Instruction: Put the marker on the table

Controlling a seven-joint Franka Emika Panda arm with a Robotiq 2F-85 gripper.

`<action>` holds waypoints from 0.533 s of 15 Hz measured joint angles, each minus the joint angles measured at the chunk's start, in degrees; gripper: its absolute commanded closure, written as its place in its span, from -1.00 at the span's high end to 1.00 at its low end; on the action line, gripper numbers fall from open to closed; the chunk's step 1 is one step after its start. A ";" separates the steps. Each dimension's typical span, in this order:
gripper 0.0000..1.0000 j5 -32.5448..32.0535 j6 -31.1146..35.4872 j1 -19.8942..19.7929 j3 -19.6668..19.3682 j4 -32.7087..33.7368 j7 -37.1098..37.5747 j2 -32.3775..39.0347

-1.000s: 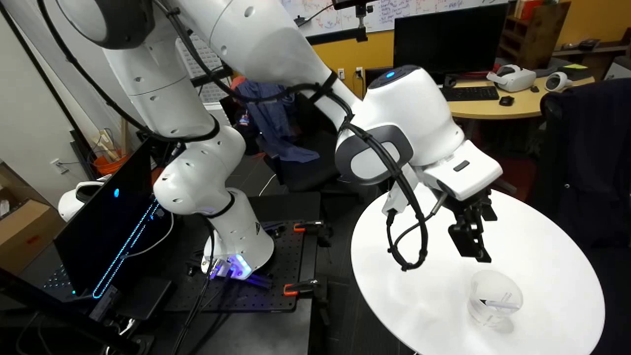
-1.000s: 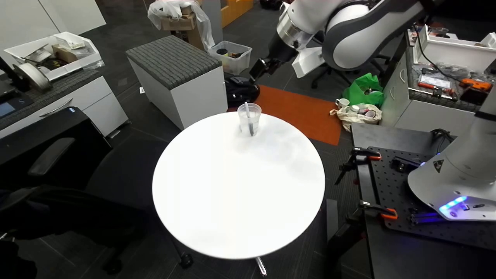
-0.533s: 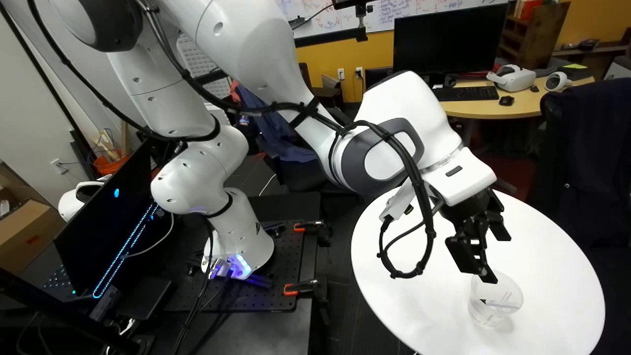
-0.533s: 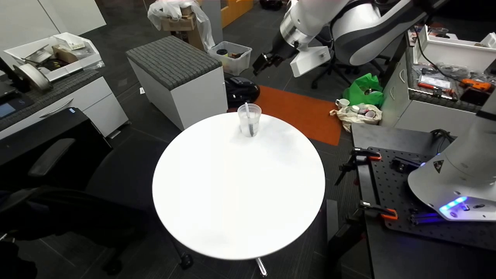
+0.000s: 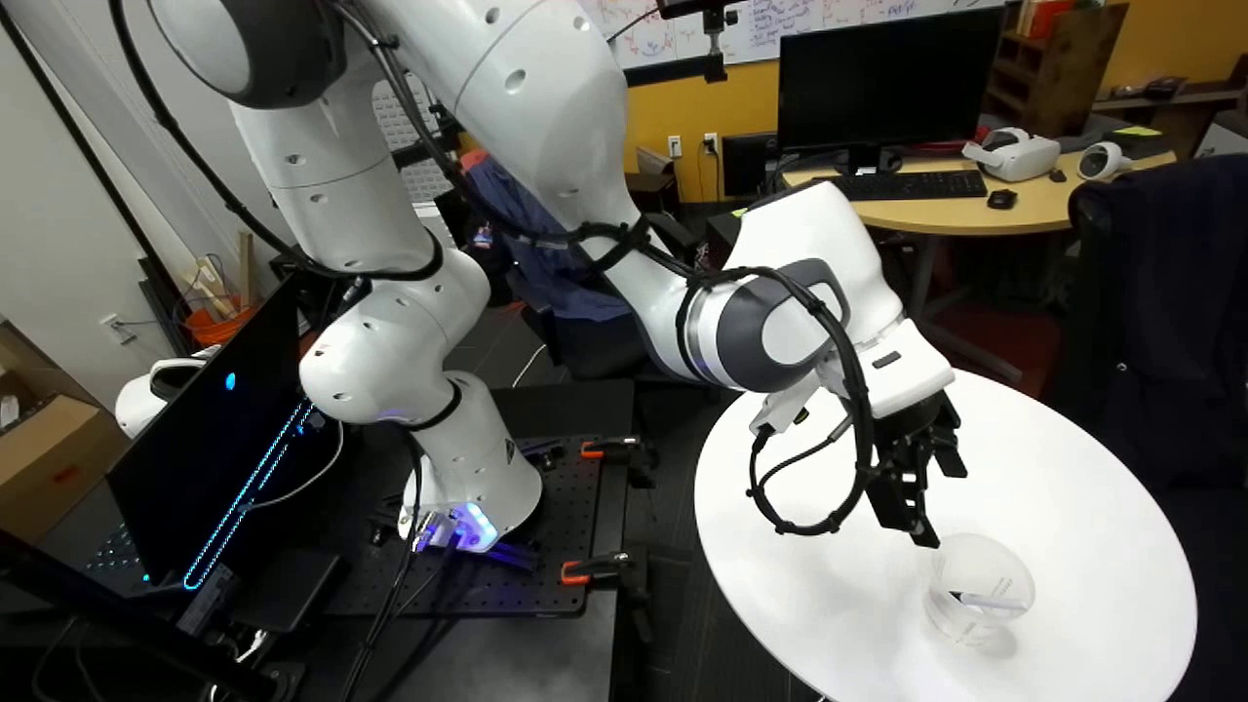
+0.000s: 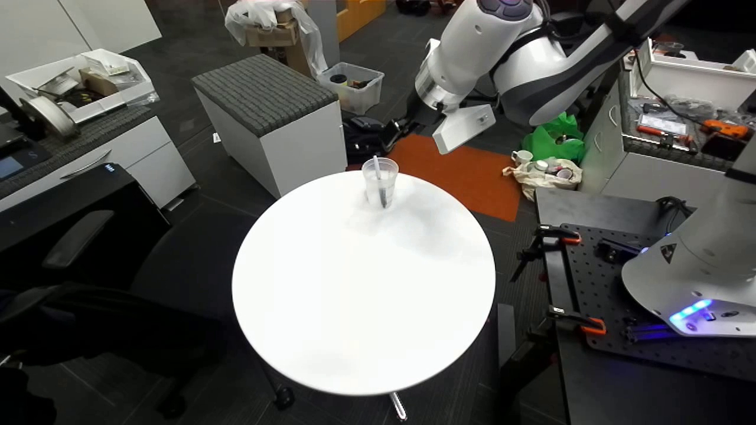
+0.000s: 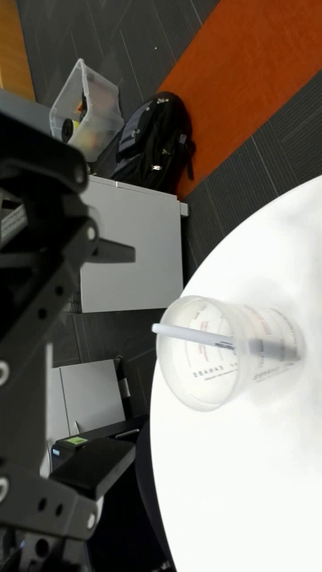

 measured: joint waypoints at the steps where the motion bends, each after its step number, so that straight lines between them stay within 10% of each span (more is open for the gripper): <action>1: 1.00 0.65 0.00 0.14 0.18 0.10 -0.03 1.05; 8: 0.80 1.70 -0.34 0.17 0.15 3.06 0.00 5.33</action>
